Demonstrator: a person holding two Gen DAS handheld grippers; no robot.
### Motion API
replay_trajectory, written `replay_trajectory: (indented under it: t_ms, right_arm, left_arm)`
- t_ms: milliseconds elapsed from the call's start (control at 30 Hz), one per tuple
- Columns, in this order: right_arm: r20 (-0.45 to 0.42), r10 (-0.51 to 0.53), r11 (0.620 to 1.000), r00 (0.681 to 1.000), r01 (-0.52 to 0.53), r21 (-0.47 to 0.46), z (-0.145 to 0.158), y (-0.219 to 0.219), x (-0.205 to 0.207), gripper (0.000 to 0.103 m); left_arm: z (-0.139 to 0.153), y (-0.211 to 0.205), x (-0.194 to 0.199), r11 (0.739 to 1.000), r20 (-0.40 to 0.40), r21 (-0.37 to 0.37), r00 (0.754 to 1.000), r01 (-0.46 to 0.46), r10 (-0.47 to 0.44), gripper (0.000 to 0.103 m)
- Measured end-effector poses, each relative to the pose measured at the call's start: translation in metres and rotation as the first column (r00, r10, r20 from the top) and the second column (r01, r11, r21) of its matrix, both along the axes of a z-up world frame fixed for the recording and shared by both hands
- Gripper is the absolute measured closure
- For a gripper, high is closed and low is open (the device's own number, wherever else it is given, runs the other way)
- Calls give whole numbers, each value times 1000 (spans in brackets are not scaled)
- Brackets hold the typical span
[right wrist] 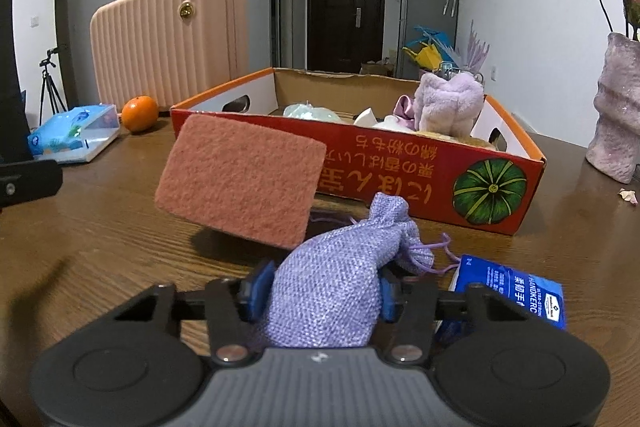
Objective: Organize soft objects
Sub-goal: 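Grasp the lavender drawstring pouch with the right gripper while the left gripper grasps the pink scouring sponge, then lift the pouch and scouring sponge with both grippers and carry them toward the box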
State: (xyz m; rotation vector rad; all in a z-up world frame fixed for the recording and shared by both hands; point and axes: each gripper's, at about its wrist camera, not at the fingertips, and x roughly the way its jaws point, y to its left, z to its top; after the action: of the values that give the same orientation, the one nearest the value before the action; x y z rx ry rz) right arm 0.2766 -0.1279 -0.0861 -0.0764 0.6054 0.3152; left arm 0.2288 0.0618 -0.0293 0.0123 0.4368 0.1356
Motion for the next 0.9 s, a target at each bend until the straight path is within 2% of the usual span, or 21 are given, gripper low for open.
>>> replay_trajectory:
  t_ms: [100, 433, 667, 900]
  right_arm:
    - [8, 9, 1000, 1000, -9, 16, 1, -1, -3, 63]
    - [99, 5, 999, 995, -10, 51, 16, -10, -25, 64]
    - [166, -37, 996, 985, 23, 87, 28, -29, -38, 64]
    - [187, -89, 990, 978, 67, 121, 34, -49, -37, 64]
  left_arm:
    - [0, 0, 0, 1000, 1, 0, 1000, 0, 0, 0]
    - [1, 0, 0, 1000, 4, -4, 1000, 1, -1, 0]
    - [1, 0, -1, 1000, 7, -4, 1000, 0, 0, 0]
    - [1, -3, -2, 1000, 8, 7, 1000, -5, 5, 0]
